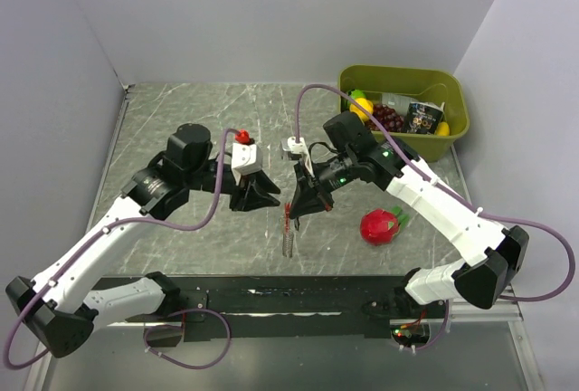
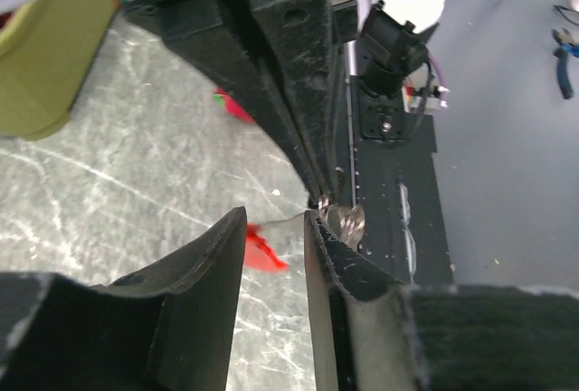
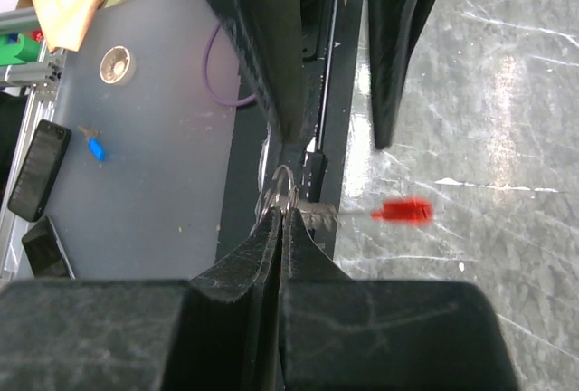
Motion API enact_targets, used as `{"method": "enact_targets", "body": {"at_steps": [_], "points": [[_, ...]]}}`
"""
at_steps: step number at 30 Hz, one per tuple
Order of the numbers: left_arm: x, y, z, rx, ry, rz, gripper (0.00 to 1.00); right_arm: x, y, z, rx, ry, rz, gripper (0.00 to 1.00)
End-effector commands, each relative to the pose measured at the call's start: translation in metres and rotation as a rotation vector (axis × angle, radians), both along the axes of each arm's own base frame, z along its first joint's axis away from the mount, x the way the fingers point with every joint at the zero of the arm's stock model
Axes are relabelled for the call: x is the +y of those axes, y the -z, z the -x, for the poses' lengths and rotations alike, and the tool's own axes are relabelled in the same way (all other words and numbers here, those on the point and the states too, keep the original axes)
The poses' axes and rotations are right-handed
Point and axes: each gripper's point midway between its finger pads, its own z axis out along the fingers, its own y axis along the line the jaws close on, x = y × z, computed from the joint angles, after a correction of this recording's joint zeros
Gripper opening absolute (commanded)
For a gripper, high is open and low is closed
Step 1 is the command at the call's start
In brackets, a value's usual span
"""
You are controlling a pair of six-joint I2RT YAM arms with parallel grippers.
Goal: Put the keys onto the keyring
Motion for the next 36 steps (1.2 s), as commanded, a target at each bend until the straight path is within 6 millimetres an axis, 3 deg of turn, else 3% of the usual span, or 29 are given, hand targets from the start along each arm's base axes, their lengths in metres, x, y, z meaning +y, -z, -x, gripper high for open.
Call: {"method": "enact_targets", "body": {"at_steps": [1, 16, 20, 25, 29, 31, 34, 35, 36], "points": [[-0.01, -0.012, 0.013, -0.033, 0.093, 0.024, 0.37, 0.001, -0.024, 0.003, -0.062, -0.014, -0.077, 0.0], [-0.024, 0.013, 0.017, -0.002, 0.133, -0.061, 0.21, -0.001, -0.026, 0.001, -0.095, 0.012, -0.094, 0.0], [-0.028, 0.018, 0.019, 0.006, 0.151, -0.078, 0.01, -0.003, -0.027, 0.002, -0.095, 0.013, -0.093, 0.0], [-0.031, 0.023, 0.018, 0.017, 0.15, -0.092, 0.01, -0.003, -0.028, 0.002, -0.106, 0.021, -0.096, 0.0], [-0.033, 0.015, 0.014, -0.017, 0.114, -0.045, 0.01, -0.004, -0.032, 0.0, -0.126, 0.041, -0.113, 0.0], [-0.03, 0.014, 0.014, -0.007, 0.067, -0.014, 0.01, -0.002, -0.036, -0.005, -0.141, 0.073, -0.126, 0.07], [-0.03, -0.001, 0.007, -0.044, -0.006, 0.081, 0.01, -0.002, -0.04, -0.01, -0.153, 0.113, -0.149, 0.26], [-0.029, -0.004, 0.006, -0.05, -0.022, 0.101, 0.01, -0.003, -0.04, -0.009, -0.154, 0.119, -0.158, 0.42], [-0.03, -0.013, 0.005, -0.056, -0.036, 0.142, 0.01, -0.003, -0.043, -0.009, -0.145, 0.128, -0.167, 0.48]]}}
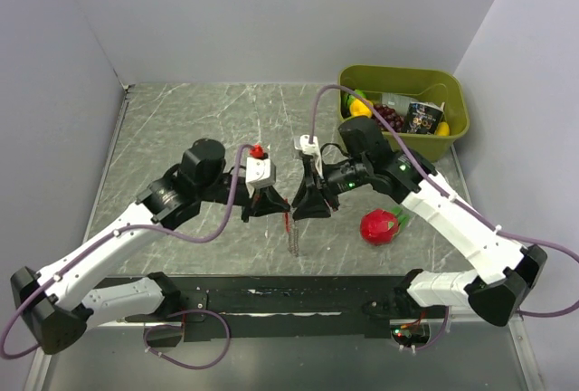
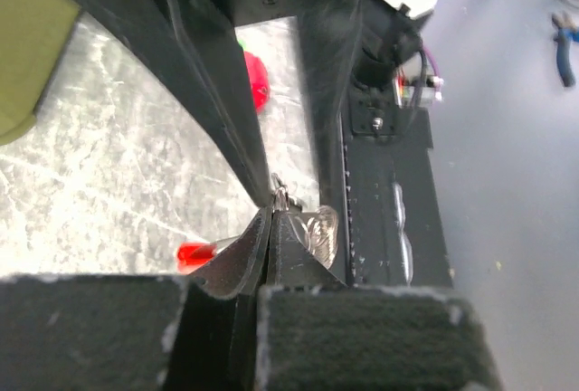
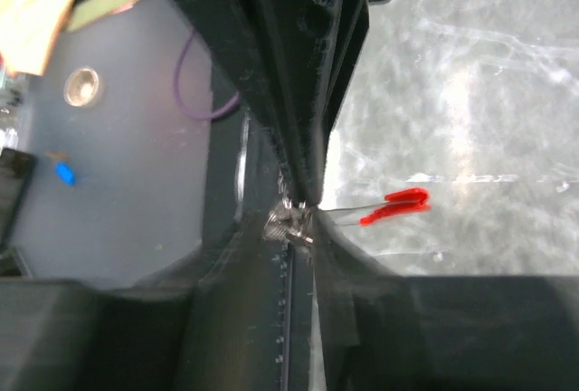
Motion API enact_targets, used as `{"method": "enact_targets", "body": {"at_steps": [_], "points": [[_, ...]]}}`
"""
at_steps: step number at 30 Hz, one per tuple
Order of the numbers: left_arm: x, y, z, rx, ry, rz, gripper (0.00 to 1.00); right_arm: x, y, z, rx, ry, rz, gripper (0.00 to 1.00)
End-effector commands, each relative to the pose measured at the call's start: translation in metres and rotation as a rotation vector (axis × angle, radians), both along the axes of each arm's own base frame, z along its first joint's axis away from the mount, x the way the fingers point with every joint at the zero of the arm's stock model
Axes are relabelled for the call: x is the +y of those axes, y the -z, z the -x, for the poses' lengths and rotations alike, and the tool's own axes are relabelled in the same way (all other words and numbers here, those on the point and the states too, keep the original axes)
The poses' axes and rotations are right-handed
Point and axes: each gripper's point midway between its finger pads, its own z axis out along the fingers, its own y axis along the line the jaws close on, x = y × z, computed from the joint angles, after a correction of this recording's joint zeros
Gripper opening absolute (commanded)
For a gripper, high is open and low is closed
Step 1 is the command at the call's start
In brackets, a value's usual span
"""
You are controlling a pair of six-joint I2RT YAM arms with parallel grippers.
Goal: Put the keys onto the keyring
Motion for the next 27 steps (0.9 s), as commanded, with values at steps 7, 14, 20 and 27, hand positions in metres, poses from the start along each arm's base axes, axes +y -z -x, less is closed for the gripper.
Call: {"method": "enact_targets", "body": {"at_steps": [7, 14, 20, 27], "points": [[0.005, -0.054, -0.011, -0.14, -0.151, 0.294, 0.01, -0.001, -0.047, -0.017, -0.099, 0.104, -0.213, 0.74], [0.008, -0.058, 0.004, -0.129, -0.112, 0.385, 0.01, -0.011, -0.06, -0.011, -0.08, 0.051, -0.304, 0.74], [0.01, -0.063, 0.017, -0.149, -0.053, 0.431, 0.01, -0.015, -0.063, 0.001, -0.075, -0.022, -0.335, 0.66], [0.01, -0.07, 0.024, -0.162, -0.015, 0.456, 0.01, -0.016, -0.061, 0.009, -0.062, -0.071, -0.334, 0.47]]}}
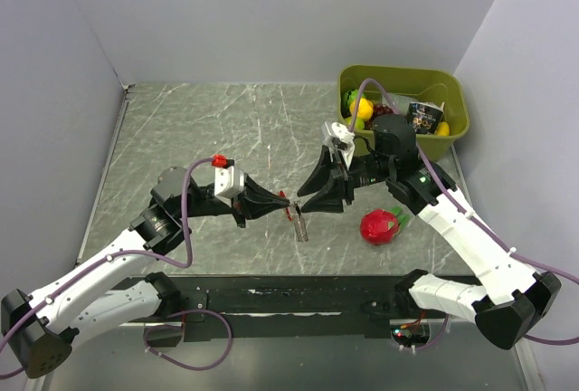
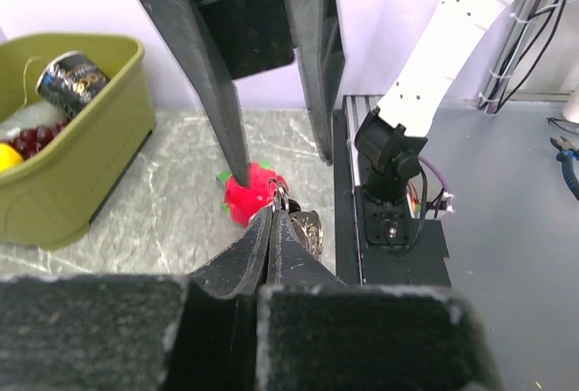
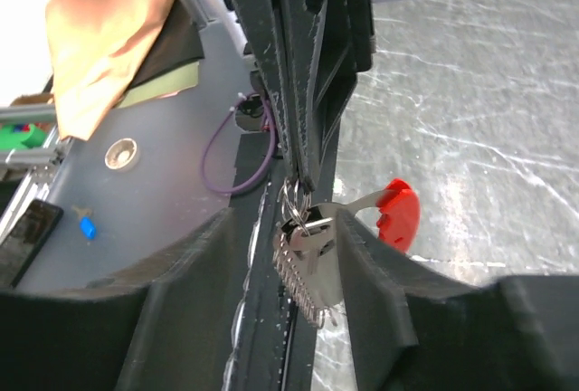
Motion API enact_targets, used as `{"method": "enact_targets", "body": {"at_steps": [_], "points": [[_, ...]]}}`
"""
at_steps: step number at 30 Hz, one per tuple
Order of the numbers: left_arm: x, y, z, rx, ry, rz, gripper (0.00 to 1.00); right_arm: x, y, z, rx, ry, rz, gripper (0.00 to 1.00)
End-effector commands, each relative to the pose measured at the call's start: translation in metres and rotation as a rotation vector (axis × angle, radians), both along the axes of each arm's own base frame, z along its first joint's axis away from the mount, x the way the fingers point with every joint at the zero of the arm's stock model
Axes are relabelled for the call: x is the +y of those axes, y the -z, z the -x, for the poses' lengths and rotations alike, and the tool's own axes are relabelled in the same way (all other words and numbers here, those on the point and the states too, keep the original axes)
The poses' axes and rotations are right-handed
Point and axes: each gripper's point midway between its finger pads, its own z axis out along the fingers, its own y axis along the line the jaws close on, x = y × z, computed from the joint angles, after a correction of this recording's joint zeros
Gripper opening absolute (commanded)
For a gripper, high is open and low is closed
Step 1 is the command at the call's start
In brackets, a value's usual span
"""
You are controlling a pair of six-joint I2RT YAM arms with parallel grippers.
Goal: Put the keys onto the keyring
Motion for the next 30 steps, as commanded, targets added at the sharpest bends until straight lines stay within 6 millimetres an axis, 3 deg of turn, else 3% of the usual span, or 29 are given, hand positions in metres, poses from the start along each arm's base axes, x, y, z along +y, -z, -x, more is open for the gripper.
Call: {"method": "enact_targets", "body": {"at_steps": [1, 4, 11, 12, 17, 20, 23, 26, 27, 30], "points": [[0.0029, -0.03, 0.0156, -0.083, 0.061, 0.089, 0.01, -0.0031, -0.0096, 0.0071, -0.05, -0.043, -0.034, 0.46], [0.0017, -0.0311, 0.0184, -0.083, 0.083, 0.085, 0.01, -0.003, -0.0056, 0.0032, -0.052, -0.019, -0.022, 0.44], [0.0022, -0.035, 0.02, -0.095, 0.091, 0.083, 0.01, -0.0012, -0.005, 0.0006, -0.036, -0.013, -0.02, 0.23], [0.002, -0.0347, 0.0199, -0.095, 0.092, 0.081, 0.01, -0.0011, -0.0044, 0.0002, -0.03, -0.014, -0.019, 0.16], [0.0021, -0.0358, 0.0193, -0.098, 0.088, 0.078, 0.01, -0.0016, -0.0065, 0.0036, -0.025, -0.033, -0.024, 0.12], [0.0022, -0.0365, 0.0195, -0.103, 0.089, 0.079, 0.01, -0.0022, -0.0075, 0.0071, -0.024, -0.052, -0.025, 0.04], [0.0017, -0.0358, 0.0191, -0.101, 0.09, 0.075, 0.01, -0.0031, -0.0052, 0.0063, -0.023, -0.044, -0.014, 0.1], [0.0011, -0.0363, 0.019, -0.101, 0.093, 0.072, 0.01, -0.004, -0.0045, 0.0053, -0.037, -0.029, -0.014, 0.28], [0.001, -0.0355, 0.0185, -0.099, 0.093, 0.07, 0.01, -0.0044, -0.0046, 0.0058, -0.043, -0.027, -0.018, 0.4], [0.0005, -0.0359, 0.0193, -0.098, 0.099, 0.069, 0.01, -0.004, -0.0054, 0.0058, -0.037, -0.031, -0.023, 0.47]]}}
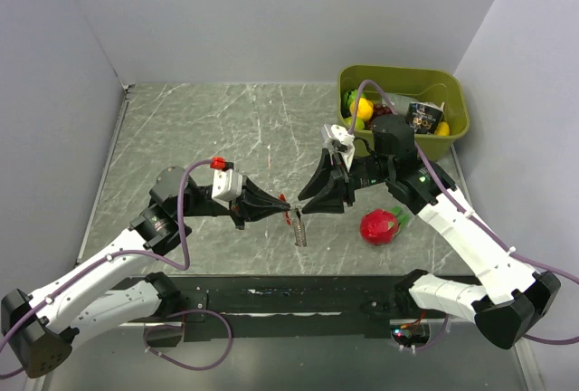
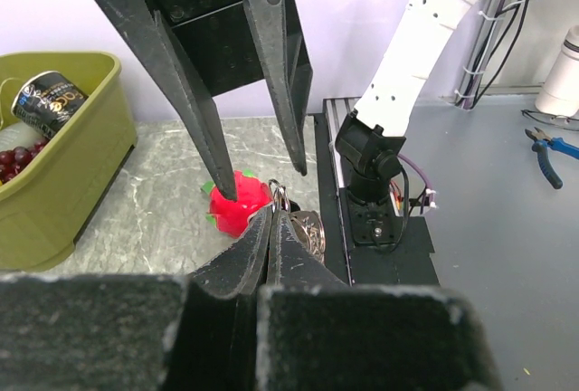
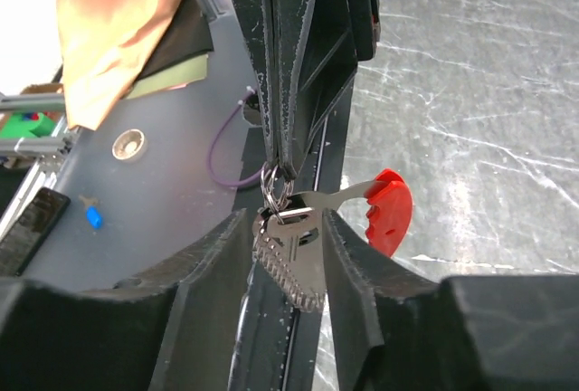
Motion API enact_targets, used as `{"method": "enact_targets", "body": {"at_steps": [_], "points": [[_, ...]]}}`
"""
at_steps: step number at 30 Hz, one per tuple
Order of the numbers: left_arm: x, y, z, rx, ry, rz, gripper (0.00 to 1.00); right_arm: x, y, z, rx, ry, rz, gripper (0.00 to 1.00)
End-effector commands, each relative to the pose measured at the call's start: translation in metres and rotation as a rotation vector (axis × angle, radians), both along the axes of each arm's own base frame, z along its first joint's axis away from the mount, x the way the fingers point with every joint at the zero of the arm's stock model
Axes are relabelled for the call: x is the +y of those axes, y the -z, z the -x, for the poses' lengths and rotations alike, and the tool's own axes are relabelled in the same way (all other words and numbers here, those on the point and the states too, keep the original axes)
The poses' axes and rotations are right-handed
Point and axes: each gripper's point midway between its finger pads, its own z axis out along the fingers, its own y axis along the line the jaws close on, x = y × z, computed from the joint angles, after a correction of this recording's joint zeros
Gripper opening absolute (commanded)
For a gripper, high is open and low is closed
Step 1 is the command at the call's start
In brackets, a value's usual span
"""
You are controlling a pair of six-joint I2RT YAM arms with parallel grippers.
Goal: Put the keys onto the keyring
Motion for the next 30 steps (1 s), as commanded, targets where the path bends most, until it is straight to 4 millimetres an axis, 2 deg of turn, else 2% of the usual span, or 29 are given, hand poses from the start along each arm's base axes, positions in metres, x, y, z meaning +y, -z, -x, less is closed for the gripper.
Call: {"method": "enact_targets", "body": {"at_steps": [1, 7, 8, 9, 14, 17, 20, 26, 30], "points": [[0.001, -0.03, 0.008, -0.067, 0.032, 0.057, 0.01, -0.002, -0.008, 0.002, -0.034, -0.01, -0.027, 0.47], [0.0, -0.031, 0.007, -0.066, 0.035, 0.057, 0.01, 0.0, -0.003, 0.003, -0.003, -0.028, -0.02, 0.4], [0.0, -0.03, 0.007, -0.064, 0.038, 0.054, 0.01, 0.0, -0.003, 0.002, -0.007, -0.027, -0.022, 0.38], [-0.001, -0.03, 0.007, -0.063, 0.04, 0.053, 0.01, 0.0, -0.003, 0.003, 0.004, -0.026, -0.021, 0.32], [-0.001, -0.03, 0.008, -0.065, 0.049, 0.051, 0.01, 0.001, -0.001, 0.004, 0.031, -0.041, -0.02, 0.26], [-0.001, -0.033, 0.008, -0.073, 0.042, 0.056, 0.01, 0.001, 0.001, 0.004, 0.039, -0.04, -0.016, 0.19], [0.0, -0.032, 0.007, -0.075, 0.036, 0.051, 0.01, 0.0, 0.002, 0.005, 0.041, -0.038, -0.011, 0.06], [0.002, -0.034, 0.007, -0.082, 0.02, 0.066, 0.01, -0.001, 0.009, 0.004, 0.04, -0.025, 0.009, 0.0], [0.004, -0.038, 0.008, -0.089, 0.015, 0.08, 0.01, -0.001, 0.015, 0.004, 0.052, -0.026, 0.017, 0.0]]}}
